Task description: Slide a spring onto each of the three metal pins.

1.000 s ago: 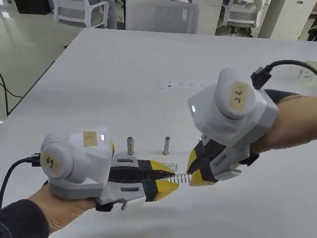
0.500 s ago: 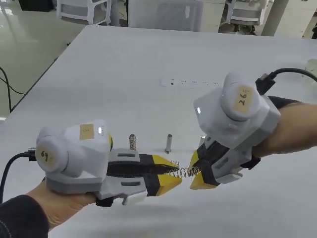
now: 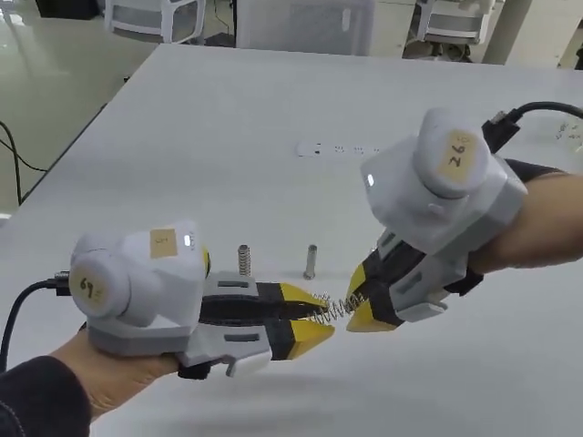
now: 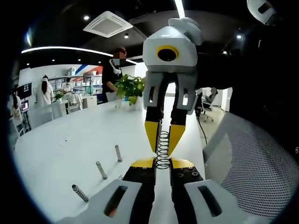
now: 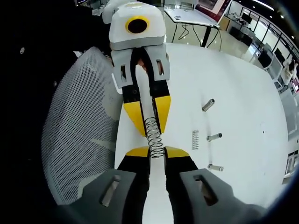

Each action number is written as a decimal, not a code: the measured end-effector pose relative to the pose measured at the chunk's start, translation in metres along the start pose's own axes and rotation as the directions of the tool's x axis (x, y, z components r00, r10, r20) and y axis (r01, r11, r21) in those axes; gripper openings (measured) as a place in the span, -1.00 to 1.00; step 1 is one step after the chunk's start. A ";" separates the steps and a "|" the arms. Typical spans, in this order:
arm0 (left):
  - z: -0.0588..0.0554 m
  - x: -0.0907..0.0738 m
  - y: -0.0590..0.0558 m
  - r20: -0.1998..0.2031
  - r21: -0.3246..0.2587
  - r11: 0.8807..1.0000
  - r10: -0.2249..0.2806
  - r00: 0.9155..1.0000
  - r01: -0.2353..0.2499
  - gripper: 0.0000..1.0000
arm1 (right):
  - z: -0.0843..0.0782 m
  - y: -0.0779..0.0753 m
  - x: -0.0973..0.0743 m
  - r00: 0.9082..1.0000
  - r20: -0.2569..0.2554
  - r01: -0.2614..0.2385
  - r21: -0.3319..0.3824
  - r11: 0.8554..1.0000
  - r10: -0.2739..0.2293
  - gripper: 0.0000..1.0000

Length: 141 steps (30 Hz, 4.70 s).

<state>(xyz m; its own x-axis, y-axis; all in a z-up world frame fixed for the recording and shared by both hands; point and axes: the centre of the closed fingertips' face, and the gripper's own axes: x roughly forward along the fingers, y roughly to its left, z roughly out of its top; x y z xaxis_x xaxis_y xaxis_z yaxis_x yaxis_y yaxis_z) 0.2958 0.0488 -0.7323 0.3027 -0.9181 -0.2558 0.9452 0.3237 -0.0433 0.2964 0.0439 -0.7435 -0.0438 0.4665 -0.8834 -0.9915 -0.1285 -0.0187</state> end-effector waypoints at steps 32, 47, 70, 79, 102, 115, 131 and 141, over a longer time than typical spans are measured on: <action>-0.006 0.003 -0.003 -0.024 0.003 1.000 -0.013 1.000 0.013 -0.85 | 0.037 0.008 -0.005 0.998 0.052 -0.027 -0.026 0.999 0.029 -0.75; -0.008 0.003 -0.001 -0.028 0.000 1.000 0.001 1.000 -0.001 -0.81 | 0.039 0.006 -0.002 0.999 0.029 -0.021 -0.040 0.999 0.022 -0.75; -0.028 -0.026 0.034 -0.038 -0.082 0.983 0.159 0.987 -0.161 -0.08 | 0.029 -0.012 -0.001 1.000 0.023 0.015 -0.001 1.000 -0.015 -0.75; -0.033 -0.041 0.046 -0.040 -0.113 0.966 0.231 0.972 -0.234 0.16 | 0.019 -0.026 0.003 1.000 0.001 0.031 0.015 0.999 -0.031 -0.75; -0.049 -0.067 0.061 -0.071 -0.148 0.931 0.326 0.943 -0.334 0.53 | 0.007 -0.092 0.002 0.987 -0.020 0.162 0.102 0.982 -0.161 -0.74; -0.048 -0.068 0.062 -0.074 -0.147 0.930 0.330 0.941 -0.338 0.60 | -0.006 -0.140 0.022 0.982 -0.048 0.188 0.156 0.970 -0.183 -0.74; -0.055 -0.076 0.067 -0.090 -0.141 0.922 0.351 0.932 -0.361 0.64 | -0.014 -0.150 0.045 0.985 -0.074 0.166 0.172 0.971 -0.155 -0.74; -0.058 -0.079 0.069 -0.099 -0.140 0.921 0.353 0.930 -0.364 0.62 | -0.015 -0.149 0.051 0.987 -0.077 0.153 0.188 0.970 -0.141 -0.74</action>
<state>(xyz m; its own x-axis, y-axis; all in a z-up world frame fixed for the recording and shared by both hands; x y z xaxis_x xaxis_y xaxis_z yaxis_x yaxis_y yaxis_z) 0.3306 0.1566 -0.7709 0.6033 -0.7174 -0.3485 0.7428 0.6645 -0.0819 0.4434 0.0733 -0.7930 0.1056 0.4110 -0.9055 -0.9917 0.1109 -0.0653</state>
